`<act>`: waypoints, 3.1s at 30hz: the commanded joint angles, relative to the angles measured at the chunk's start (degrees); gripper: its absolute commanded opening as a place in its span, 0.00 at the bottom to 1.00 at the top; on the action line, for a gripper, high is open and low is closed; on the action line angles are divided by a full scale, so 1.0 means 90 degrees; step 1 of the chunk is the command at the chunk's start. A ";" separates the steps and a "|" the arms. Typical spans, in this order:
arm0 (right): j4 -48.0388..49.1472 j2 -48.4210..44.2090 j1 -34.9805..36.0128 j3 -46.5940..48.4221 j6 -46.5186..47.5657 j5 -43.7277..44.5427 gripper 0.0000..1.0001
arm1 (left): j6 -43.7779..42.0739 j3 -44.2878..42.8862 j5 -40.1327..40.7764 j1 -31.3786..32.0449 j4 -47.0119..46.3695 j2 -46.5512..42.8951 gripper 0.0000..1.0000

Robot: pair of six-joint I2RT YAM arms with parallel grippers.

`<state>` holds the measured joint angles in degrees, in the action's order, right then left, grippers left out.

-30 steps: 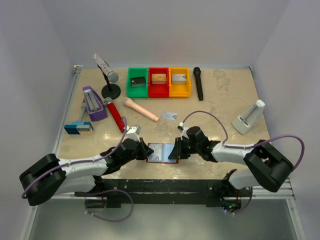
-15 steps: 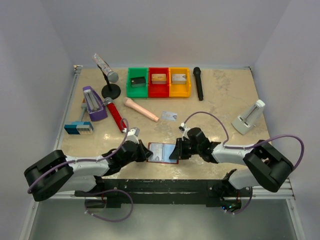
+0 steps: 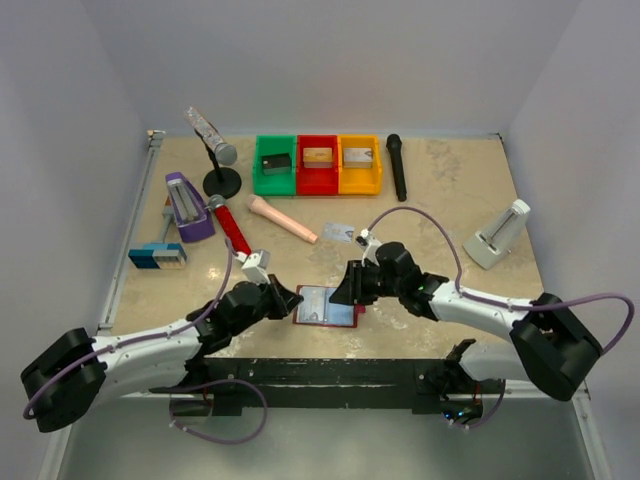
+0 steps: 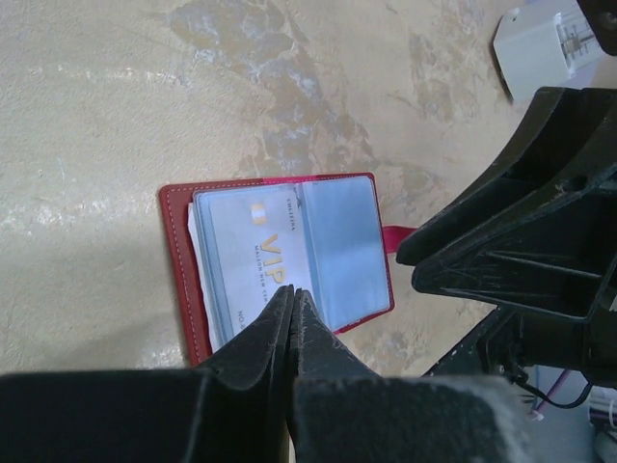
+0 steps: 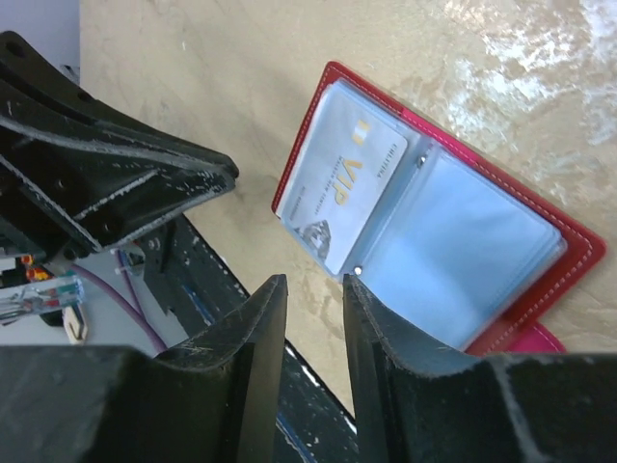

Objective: Take the credit cards out of the card holder
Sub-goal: Remove the credit card from the card holder.

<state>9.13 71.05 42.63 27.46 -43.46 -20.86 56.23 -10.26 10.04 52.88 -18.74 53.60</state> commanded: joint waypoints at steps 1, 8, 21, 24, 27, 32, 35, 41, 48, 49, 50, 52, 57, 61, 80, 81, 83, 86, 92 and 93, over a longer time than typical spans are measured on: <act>0.0439 0.0552 -0.0020 0.0347 -0.0356 -0.0396 0.37 | -0.0436 -0.0529 0.0075 -0.0016 0.0120 0.0429 0.00; 0.0958 0.1285 -0.0010 0.0396 -0.0756 -0.0504 0.42 | -0.0437 -0.0472 0.0085 -0.0016 -0.0124 0.1328 0.00; 0.1222 0.1832 -0.0001 0.0572 -0.0893 -0.0641 0.43 | -0.0369 -0.0296 -0.0012 -0.0016 -0.0398 0.1632 0.00; 0.1252 0.1959 -0.0001 0.0611 -0.0923 -0.0641 0.43 | -0.0291 -0.0198 -0.0061 -0.0016 -0.0524 0.1700 0.00; 0.1349 0.2067 -0.0001 0.0581 -0.0952 -0.0660 0.43 | -0.0242 -0.0110 -0.0090 -0.0016 -0.0603 0.1720 0.00; 0.1544 0.2252 -0.0010 0.0571 -0.1040 -0.0729 0.42 | -0.0193 -0.0032 -0.0100 -0.0016 -0.0652 0.1720 0.00; 0.1632 0.2360 -0.0001 0.0572 -0.1060 -0.0758 0.42 | -0.0183 0.0007 -0.0100 -0.0016 -0.0681 0.1730 0.00; 0.1749 0.2399 -0.0001 0.0552 -0.1099 -0.0797 0.40 | -0.0144 0.0095 -0.0100 -0.0016 -0.0730 0.1749 0.00; 0.2432 0.2360 -0.0001 0.0289 -0.1196 -0.0963 0.38 | -0.0115 0.0173 -0.0110 -0.0016 -0.0798 0.1798 0.00; 0.2598 0.2379 -0.0001 0.0259 -0.1235 -0.1002 0.37 | -0.0105 0.0173 -0.0110 -0.0016 -0.0798 0.1827 0.00; 0.2754 0.2399 -0.0001 0.0220 -0.1264 -0.1060 0.37 | -0.0105 0.0193 -0.0110 -0.0016 -0.0827 0.1837 0.00; 0.3018 0.2467 -0.0001 0.0171 -0.1323 -0.1168 0.37 | -0.0085 0.0222 -0.0129 -0.0016 -0.0857 0.1866 0.00; 0.3419 0.2584 -0.0001 0.0122 -0.1411 -0.1353 0.38 | -0.0085 0.0232 -0.0130 -0.0016 -0.0857 0.1866 0.00; 0.3614 0.2682 -0.0001 0.0132 -0.1430 -0.1480 0.38 | -0.0085 0.0232 -0.0130 -0.0016 -0.0896 0.1886 0.00; 0.3918 0.2877 -0.0001 0.0230 -0.1587 -0.1696 0.39 | -0.0076 0.0164 -0.0598 -0.0016 -0.1511 0.2442 0.00; 0.3927 0.2897 -0.0001 0.0230 -0.1597 -0.1696 0.39 | -0.0066 0.0173 -0.0608 -0.0007 -0.1521 0.2452 0.00; 0.3976 0.2907 -0.0010 0.0210 -0.1606 -0.1696 0.38 | -0.0056 0.0173 -0.0598 -0.0016 -0.1531 0.2481 0.00; 0.4064 0.2887 -0.0010 0.0142 -0.1636 -0.1676 0.37 | -0.0046 0.0193 -0.0559 -0.0016 -0.1502 0.2452 0.00; 0.4152 0.2741 -0.0040 -0.0014 -0.1685 -0.1647 0.33 | 0.0022 0.0242 -0.0374 -0.0016 -0.1258 0.2248 0.01; 0.4133 0.2702 -0.0049 -0.0024 -0.1685 -0.1637 0.33 | 0.0032 0.0251 -0.0364 -0.0016 -0.1228 0.2237 0.02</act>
<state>38.54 97.25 41.17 27.18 -56.77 -32.10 55.99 -9.47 8.05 52.49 -34.57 73.54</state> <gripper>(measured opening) 0.341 0.013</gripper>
